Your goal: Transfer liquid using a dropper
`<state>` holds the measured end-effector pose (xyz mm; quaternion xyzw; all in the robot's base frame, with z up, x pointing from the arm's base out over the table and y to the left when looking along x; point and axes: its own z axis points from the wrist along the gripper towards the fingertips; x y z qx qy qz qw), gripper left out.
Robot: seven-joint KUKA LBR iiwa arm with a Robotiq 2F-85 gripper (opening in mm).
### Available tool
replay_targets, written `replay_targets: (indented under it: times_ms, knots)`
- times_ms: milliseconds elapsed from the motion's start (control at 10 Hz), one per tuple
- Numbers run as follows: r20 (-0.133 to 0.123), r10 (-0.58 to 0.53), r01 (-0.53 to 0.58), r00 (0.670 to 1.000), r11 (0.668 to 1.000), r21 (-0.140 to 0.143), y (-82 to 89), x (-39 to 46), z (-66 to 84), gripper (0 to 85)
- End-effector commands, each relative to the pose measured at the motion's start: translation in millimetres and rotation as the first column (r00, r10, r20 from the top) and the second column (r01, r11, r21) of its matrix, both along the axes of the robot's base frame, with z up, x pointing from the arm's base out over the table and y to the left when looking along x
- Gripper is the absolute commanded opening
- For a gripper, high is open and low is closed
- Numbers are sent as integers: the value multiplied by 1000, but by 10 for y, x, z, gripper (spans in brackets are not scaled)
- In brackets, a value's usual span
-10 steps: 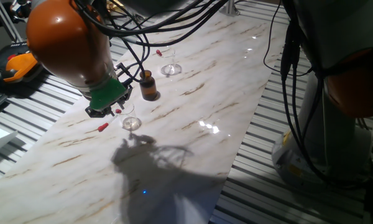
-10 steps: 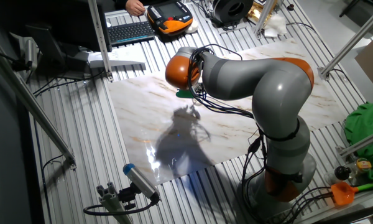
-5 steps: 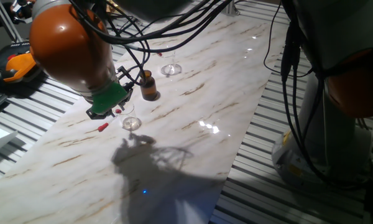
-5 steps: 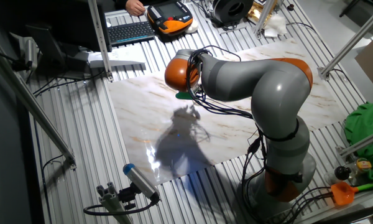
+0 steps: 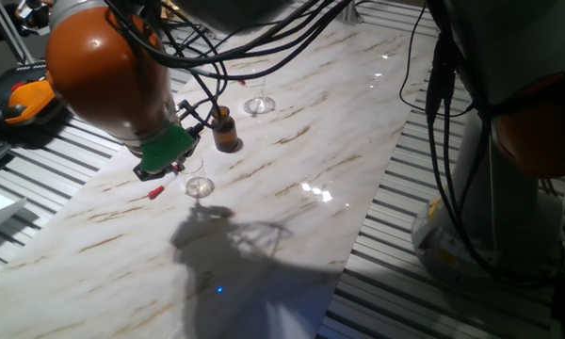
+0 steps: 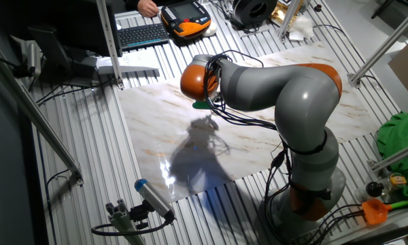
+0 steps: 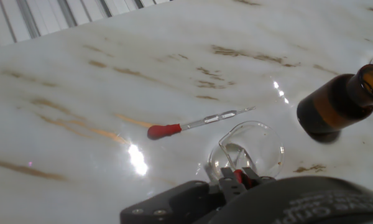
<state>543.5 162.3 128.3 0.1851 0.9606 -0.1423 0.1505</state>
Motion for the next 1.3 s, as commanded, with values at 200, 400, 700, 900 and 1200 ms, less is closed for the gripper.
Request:
replay_targets:
  times_ms: [200,400,700,900,1200]
  knots:
    - [-66,51,-50,997,999,10,-7,15,143,0]
    - [-76,65,-64,995,998,6,-11,22,194,0]
    - [-83,71,-70,994,997,22,-22,44,223,0]
    - [-80,71,-69,994,997,30,-17,38,227,0]
    - [-80,71,-69,994,997,33,-12,31,229,0]
